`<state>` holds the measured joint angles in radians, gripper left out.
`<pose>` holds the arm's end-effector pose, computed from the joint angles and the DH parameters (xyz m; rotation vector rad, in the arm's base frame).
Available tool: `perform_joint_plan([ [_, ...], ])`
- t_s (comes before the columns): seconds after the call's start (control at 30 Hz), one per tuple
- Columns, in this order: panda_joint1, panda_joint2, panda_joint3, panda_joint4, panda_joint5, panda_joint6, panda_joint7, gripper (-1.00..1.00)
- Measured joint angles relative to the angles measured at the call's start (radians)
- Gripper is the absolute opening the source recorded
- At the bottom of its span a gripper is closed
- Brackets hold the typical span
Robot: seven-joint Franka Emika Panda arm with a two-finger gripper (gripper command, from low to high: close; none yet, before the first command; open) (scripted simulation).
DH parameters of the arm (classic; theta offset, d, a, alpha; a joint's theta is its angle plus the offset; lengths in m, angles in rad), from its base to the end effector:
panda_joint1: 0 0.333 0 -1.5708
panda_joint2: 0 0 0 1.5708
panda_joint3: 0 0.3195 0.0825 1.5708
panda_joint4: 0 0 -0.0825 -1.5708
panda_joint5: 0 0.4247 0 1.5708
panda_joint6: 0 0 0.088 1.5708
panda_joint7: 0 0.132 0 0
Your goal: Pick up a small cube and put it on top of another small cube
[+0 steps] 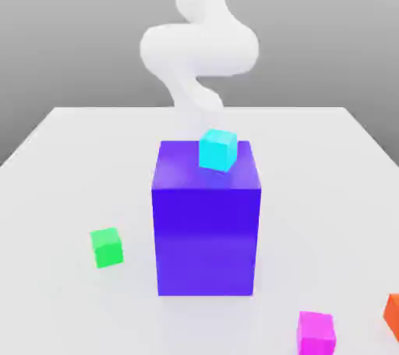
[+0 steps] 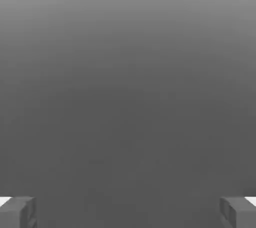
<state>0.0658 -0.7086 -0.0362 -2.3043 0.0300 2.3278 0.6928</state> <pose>0.4351 0.0100 0.6616 -2.5288 0.8885 -0.9335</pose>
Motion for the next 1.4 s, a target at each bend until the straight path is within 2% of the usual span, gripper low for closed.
perform_joint_plan([
  [0.3,0.212,0.335,-0.105,-0.015,0.121,0.099,-0.399,0.0],
  [0.6,0.326,0.66,-0.1,-0.031,0.213,0.199,-0.771,0.0],
  [0.77,0.362,0.83,-0.081,-0.043,0.19,0.264,-0.926,0.0],
  [0.97,0.395,1.018,-0.073,-0.057,0.072,0.354,-1.036,0.0],
  [1.1,0.382,1.163,-0.05,-0.032,0.078,0.462,-1.064,0.0],
  [1.13,0.377,1.189,-0.044,-0.027,0.083,0.482,-1.069,-1.0],
  [1.4,0.381,1.163,-0.049,-0.033,0.075,0.46,-1.064,-1.0],
])
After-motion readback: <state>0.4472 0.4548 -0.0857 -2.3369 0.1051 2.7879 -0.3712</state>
